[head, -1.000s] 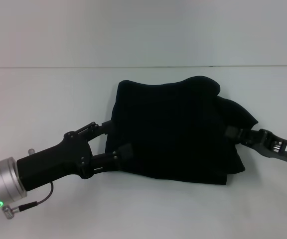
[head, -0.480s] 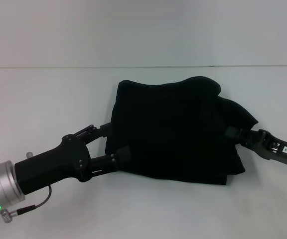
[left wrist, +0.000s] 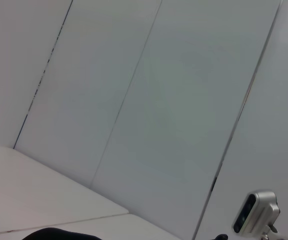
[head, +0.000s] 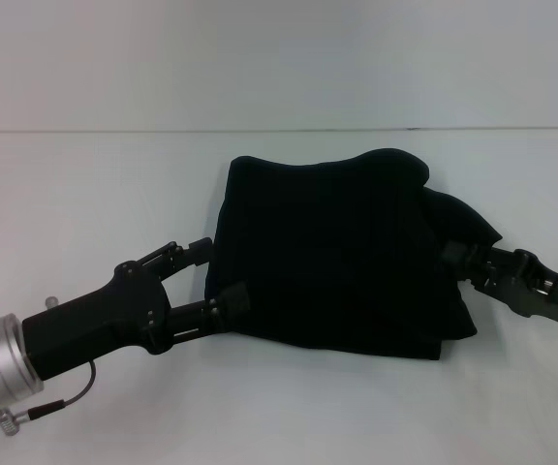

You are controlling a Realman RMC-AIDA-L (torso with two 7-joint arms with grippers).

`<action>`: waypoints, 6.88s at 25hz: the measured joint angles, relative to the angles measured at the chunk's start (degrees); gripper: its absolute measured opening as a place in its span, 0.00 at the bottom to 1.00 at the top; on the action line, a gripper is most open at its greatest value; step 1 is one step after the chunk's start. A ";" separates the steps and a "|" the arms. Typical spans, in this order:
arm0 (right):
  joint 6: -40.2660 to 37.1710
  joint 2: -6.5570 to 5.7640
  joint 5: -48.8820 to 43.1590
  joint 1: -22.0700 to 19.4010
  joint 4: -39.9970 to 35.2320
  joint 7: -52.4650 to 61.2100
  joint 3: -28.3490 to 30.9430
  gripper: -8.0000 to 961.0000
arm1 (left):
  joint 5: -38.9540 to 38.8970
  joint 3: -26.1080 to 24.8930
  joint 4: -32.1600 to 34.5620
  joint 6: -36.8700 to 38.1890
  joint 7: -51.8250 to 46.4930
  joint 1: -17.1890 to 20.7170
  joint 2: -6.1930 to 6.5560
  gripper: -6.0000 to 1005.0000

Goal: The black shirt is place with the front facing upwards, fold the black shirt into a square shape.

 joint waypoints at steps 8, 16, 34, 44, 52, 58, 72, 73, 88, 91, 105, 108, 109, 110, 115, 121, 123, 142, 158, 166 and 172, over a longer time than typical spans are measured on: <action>0.75 -0.84 -0.12 0.66 0.47 9.83 -0.56 0.47 | 0.02 0.01 0.04 0.04 0.39 0.02 0.00 0.93; 4.72 -1.58 -3.10 2.30 0.45 16.63 -1.06 0.71 | 0.28 0.01 0.17 0.04 0.64 0.02 -0.09 0.93; 6.77 -1.09 -3.19 5.20 0.56 18.03 -0.88 0.70 | 0.24 0.00 0.17 -0.47 1.55 0.02 -0.18 0.93; 6.52 -0.88 -3.16 6.19 0.97 18.15 -1.20 0.70 | 0.02 0.01 0.17 -0.51 1.55 -0.07 -0.18 0.93; 4.52 -0.91 -3.17 6.16 1.24 18.78 -1.27 0.69 | 0.00 0.01 0.12 -0.51 1.55 -0.07 -0.18 0.93; 4.06 -0.83 -3.32 5.86 1.34 18.84 -1.37 0.68 | 0.00 0.01 0.01 -0.53 1.55 -0.22 -0.18 0.93; 4.78 0.18 -3.55 5.97 0.59 14.01 -1.36 0.52 | 0.00 0.01 -0.02 -0.59 1.55 -0.30 -0.18 0.93; 4.95 0.23 -3.55 6.00 0.58 13.96 -1.36 0.50 | 0.00 0.00 -0.01 -0.59 1.55 -0.32 -0.18 0.93; 3.76 0.41 -2.20 4.59 0.55 6.62 -0.76 0.09 | 0.00 -0.04 0.05 -0.28 1.33 0.00 -0.18 0.93; 2.63 0.65 0.07 3.10 0.57 3.33 -0.71 0.08 | -0.01 -0.11 -0.08 -0.19 1.14 0.04 -0.18 0.93; 2.21 2.24 3.18 -1.12 1.04 -3.81 -0.59 0.06 | 0.26 -0.18 -0.19 -0.53 1.02 0.11 -0.11 0.93; 1.90 2.14 3.19 -0.96 0.92 -3.82 -0.60 0.05 | 0.27 -0.30 -0.19 -0.70 1.02 0.10 -0.09 0.93; 1.89 2.15 3.19 -0.88 0.85 -3.82 -0.60 0.05 | 0.29 -0.39 -0.19 -0.82 1.02 0.10 -0.09 0.93; 1.85 2.13 3.18 -0.84 0.78 -3.83 -0.60 0.05 | 0.33 -0.49 -0.19 -0.99 1.02 0.08 -0.09 0.93; 1.34 1.90 3.19 -1.04 0.64 -4.67 -0.62 0.04 | 0.41 -0.62 -0.19 -1.24 1.02 -0.02 -0.09 0.93; 1.45 2.04 3.17 -2.99 0.99 -5.41 -0.61 0.03 | 0.24 -0.60 -0.18 -1.38 1.02 0.00 -0.09 0.93; 1.50 2.04 3.17 -3.16 1.01 -5.41 -0.57 0.04 | 0.20 -0.60 -0.18 -1.50 1.02 0.00 -0.09 0.93; 5.25 1.98 3.02 -5.33 2.25 -4.62 1.22 0.08 | 0.00 -0.61 -0.22 -2.08 0.84 -0.42 -0.18 0.93; -12.65 1.50 4.52 -6.71 1.23 -29.45 16.05 0.31 | 0.02 -2.28 -0.28 -2.47 0.83 -0.17 -0.76 0.93; 1.47 2.73 2.86 3.33 1.24 -46.18 12.66 0.62 | 0.02 -4.93 -1.19 -2.89 0.13 -0.36 -1.14 0.93; 14.56 2.95 2.83 7.56 1.92 -44.64 5.89 0.85 | -0.19 -5.33 -1.20 -2.86 -0.46 -0.42 -1.48 0.93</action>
